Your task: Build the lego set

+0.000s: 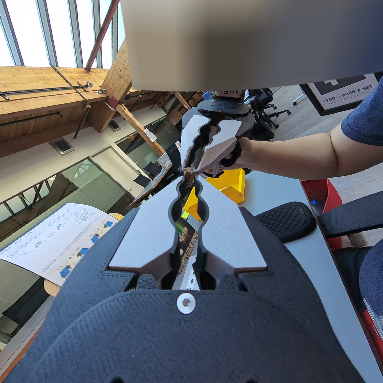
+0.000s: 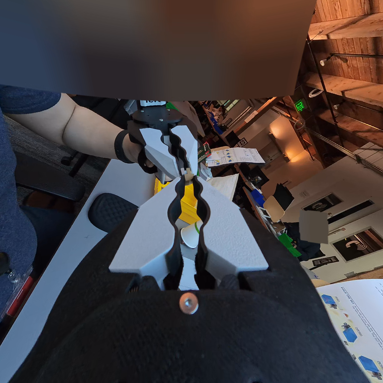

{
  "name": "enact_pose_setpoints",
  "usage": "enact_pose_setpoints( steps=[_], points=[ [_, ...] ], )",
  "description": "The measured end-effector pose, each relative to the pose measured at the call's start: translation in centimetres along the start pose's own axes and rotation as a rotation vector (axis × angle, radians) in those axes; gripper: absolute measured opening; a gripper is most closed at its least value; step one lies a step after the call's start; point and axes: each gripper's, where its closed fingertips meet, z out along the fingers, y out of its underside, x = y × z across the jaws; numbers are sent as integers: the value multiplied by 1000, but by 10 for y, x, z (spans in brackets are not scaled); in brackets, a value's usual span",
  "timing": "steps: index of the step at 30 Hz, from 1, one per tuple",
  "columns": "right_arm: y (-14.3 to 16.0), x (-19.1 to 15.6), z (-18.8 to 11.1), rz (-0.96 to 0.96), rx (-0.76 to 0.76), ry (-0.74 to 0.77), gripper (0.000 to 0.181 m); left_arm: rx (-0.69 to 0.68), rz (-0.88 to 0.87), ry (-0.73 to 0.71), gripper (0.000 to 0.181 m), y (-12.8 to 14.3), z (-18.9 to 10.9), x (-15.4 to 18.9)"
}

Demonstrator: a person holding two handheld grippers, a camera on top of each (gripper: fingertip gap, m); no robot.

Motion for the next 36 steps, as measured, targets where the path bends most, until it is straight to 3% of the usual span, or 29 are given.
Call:
enact_pose_setpoints(
  steps=[36],
  points=[
    [-6, -7, 0, -217, 15, 84, 5, 74, -374, 152, 6, -3, -3, 8]
  ],
)
